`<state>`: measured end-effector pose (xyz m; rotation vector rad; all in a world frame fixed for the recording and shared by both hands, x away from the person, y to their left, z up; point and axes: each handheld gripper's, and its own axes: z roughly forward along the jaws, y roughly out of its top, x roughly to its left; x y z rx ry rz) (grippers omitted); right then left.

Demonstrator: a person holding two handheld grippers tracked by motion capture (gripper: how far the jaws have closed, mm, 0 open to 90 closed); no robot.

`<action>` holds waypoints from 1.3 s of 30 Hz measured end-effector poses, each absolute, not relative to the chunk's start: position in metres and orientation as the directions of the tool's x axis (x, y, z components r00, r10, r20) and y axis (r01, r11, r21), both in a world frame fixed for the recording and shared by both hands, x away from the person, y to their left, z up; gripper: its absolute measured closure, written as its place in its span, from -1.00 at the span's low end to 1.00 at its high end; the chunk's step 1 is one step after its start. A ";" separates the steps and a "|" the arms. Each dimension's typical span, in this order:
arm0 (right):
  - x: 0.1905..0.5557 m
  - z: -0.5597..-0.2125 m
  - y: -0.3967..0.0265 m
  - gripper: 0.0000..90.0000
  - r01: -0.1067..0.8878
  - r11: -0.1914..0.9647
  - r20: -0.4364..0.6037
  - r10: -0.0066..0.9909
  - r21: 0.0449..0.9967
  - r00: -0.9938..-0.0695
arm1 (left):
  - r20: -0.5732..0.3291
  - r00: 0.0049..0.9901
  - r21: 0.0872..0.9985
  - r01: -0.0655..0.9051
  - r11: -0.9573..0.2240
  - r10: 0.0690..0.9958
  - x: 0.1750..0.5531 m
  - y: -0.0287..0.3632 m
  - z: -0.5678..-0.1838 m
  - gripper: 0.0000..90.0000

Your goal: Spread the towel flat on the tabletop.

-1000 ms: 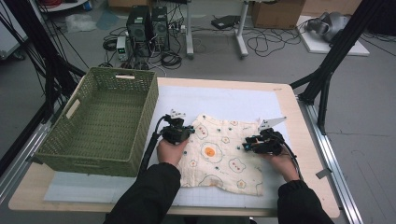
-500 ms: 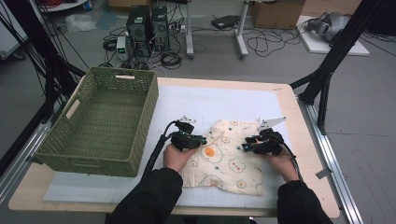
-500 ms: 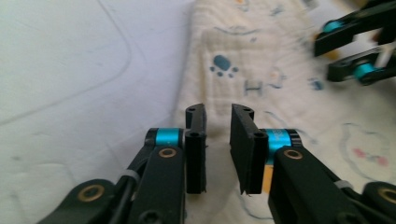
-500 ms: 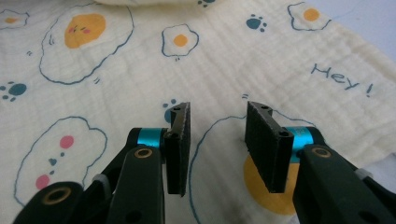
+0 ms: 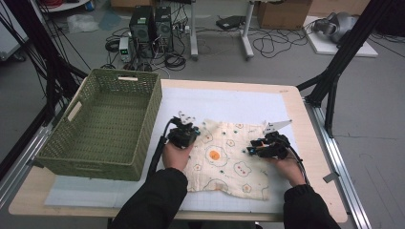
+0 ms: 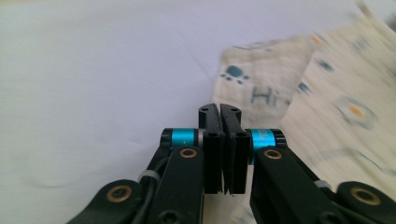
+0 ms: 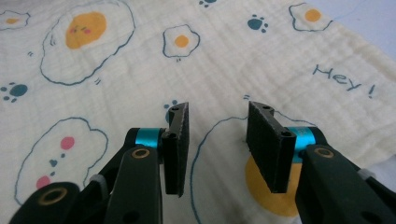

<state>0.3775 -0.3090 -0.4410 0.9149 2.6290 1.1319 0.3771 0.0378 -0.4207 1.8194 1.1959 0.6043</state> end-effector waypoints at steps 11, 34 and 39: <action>0.369 -0.436 -0.306 0.27 0.467 0.554 0.095 0.570 0.689 -0.816 | -0.105 0.496 0.829 0.523 -0.200 0.862 0.362 0.054 -0.425 0.55; 0.386 -0.438 -0.318 0.85 0.489 0.537 0.039 0.645 0.688 -0.763 | -0.057 0.489 0.791 0.554 -0.260 0.870 0.355 0.064 -0.444 0.94; 0.379 -0.432 -0.318 0.49 0.485 0.485 0.083 0.639 0.728 -0.764 | -0.087 0.513 0.820 0.524 -0.231 0.854 0.352 0.065 -0.438 0.58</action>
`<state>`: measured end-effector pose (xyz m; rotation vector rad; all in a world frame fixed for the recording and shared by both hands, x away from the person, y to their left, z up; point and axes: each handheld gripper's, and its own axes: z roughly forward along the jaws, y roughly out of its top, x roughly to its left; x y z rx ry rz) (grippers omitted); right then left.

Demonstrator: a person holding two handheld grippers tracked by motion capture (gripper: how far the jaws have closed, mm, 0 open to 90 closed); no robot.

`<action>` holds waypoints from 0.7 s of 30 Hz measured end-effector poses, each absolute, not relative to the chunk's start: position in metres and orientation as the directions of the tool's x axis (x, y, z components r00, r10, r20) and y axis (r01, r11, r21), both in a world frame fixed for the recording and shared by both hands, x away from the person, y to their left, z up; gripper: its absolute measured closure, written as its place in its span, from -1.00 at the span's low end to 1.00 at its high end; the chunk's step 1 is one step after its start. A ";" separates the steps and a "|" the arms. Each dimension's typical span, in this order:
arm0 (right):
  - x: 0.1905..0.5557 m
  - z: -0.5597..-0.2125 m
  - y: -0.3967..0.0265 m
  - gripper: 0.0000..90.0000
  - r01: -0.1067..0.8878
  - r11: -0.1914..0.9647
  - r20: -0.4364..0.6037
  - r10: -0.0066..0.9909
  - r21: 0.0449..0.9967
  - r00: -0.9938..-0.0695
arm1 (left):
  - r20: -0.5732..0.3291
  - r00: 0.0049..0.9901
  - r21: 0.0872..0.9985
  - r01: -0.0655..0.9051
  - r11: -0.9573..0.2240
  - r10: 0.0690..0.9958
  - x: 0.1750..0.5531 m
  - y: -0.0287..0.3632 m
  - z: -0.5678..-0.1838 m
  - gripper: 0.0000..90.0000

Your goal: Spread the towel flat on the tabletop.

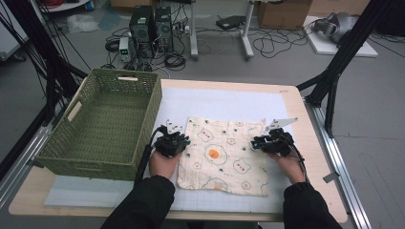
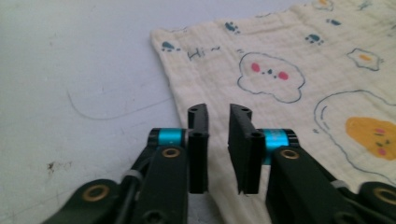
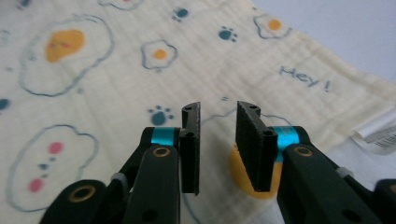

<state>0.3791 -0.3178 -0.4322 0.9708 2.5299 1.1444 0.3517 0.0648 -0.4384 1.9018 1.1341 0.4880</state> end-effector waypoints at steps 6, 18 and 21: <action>0.365 -0.427 -0.316 0.21 0.493 0.448 0.134 0.624 0.746 -0.770 | -0.156 0.540 0.822 0.536 -0.195 0.827 0.353 0.068 -0.438 0.39; 0.344 -0.426 -0.311 0.08 0.445 0.441 0.096 0.618 0.779 -0.780 | -0.178 0.555 0.828 0.531 -0.181 0.813 0.351 0.068 -0.435 0.27; 0.343 -0.427 -0.311 0.08 0.448 0.446 0.093 0.621 0.774 -0.778 | -0.184 0.551 0.829 0.532 -0.173 0.814 0.351 0.069 -0.433 0.30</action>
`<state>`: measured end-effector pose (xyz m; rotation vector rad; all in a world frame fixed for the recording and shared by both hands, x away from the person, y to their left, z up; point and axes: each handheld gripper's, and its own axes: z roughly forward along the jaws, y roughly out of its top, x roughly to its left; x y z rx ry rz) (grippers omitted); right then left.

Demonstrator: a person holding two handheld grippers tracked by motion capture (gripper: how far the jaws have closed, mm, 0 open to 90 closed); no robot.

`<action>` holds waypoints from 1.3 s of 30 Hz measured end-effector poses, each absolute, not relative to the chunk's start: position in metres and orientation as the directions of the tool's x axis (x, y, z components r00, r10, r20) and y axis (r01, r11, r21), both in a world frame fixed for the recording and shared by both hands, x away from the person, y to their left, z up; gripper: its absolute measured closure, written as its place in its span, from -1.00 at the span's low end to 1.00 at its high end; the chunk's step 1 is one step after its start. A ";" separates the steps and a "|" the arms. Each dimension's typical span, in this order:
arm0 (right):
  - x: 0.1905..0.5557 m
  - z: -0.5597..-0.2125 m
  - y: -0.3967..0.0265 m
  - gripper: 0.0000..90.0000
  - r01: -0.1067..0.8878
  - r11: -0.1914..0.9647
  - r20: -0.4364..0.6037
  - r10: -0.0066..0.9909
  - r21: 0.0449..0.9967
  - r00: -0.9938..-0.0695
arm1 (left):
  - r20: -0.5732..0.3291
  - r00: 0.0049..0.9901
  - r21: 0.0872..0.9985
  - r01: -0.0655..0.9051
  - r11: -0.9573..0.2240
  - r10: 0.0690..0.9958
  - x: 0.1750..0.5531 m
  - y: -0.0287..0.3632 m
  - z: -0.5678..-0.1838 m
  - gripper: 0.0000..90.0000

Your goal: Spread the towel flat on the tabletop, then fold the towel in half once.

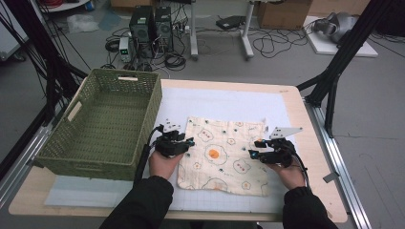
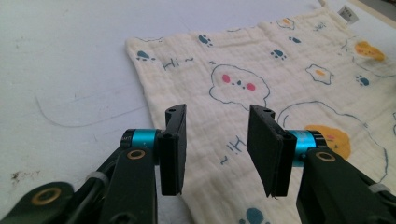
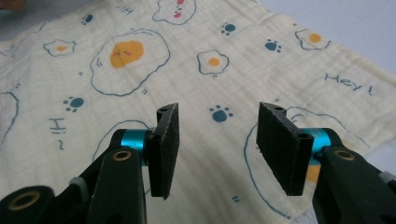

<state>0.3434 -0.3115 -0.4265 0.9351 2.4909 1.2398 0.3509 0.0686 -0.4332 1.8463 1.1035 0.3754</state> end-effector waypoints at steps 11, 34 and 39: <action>0.345 -0.428 -0.310 0.10 0.439 0.461 0.077 0.618 0.771 -0.783 | -0.176 0.549 0.832 0.526 -0.175 0.817 0.362 0.059 -0.417 0.34; 0.382 -0.403 -0.335 0.08 0.483 0.449 0.099 0.648 0.751 -0.755 | -0.166 0.540 0.839 0.517 -0.170 0.825 0.386 0.055 -0.407 0.42; 0.405 -0.398 -0.339 0.14 0.503 0.438 0.087 0.684 0.745 -0.724 | -0.158 0.507 0.805 0.563 -0.187 0.847 0.396 0.059 -0.420 0.47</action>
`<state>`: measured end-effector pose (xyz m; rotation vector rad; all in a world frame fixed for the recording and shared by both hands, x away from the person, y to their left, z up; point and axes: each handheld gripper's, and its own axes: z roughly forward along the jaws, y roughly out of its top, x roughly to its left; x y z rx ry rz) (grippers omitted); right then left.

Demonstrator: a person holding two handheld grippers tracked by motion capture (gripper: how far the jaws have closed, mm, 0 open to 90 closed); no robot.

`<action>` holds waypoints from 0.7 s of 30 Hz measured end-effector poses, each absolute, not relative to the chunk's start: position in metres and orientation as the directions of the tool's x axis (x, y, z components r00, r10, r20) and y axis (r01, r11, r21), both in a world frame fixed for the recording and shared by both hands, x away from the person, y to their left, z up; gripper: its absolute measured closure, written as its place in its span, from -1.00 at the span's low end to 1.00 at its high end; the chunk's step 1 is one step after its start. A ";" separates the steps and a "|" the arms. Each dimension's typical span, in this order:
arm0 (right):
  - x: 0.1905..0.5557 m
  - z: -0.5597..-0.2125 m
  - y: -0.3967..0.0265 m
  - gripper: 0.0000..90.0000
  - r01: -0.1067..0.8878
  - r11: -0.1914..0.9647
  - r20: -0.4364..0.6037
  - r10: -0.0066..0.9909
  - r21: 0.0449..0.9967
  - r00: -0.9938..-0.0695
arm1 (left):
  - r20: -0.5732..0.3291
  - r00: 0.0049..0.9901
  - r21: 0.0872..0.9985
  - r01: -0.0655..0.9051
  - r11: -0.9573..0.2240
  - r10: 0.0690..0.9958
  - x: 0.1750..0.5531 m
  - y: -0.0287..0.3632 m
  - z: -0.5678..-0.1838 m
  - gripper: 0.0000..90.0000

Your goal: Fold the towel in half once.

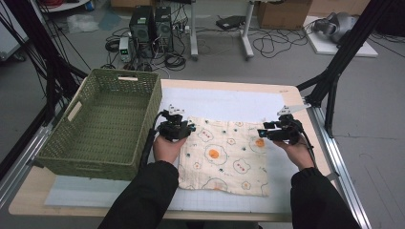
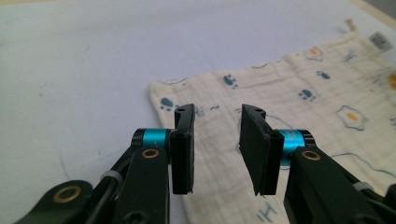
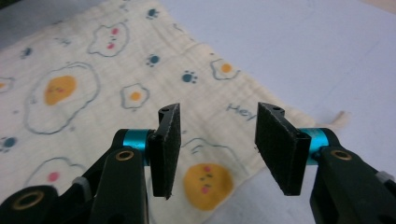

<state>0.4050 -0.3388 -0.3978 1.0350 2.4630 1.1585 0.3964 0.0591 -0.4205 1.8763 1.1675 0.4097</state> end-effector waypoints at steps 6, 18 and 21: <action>0.417 -0.417 -0.339 0.19 0.548 0.443 0.070 0.730 0.710 -0.680 | -0.134 0.491 0.782 0.586 -0.212 0.861 0.404 0.055 -0.434 0.47; 0.421 -0.438 -0.329 0.56 0.566 0.464 0.014 0.765 0.682 -0.644 | -0.076 0.464 0.753 0.607 -0.255 0.883 0.407 0.052 -0.444 0.85; 0.421 -0.439 -0.332 0.87 0.581 0.438 0.062 0.761 0.686 -0.646 | -0.083 0.467 0.752 0.609 -0.252 0.881 0.407 0.053 -0.444 0.93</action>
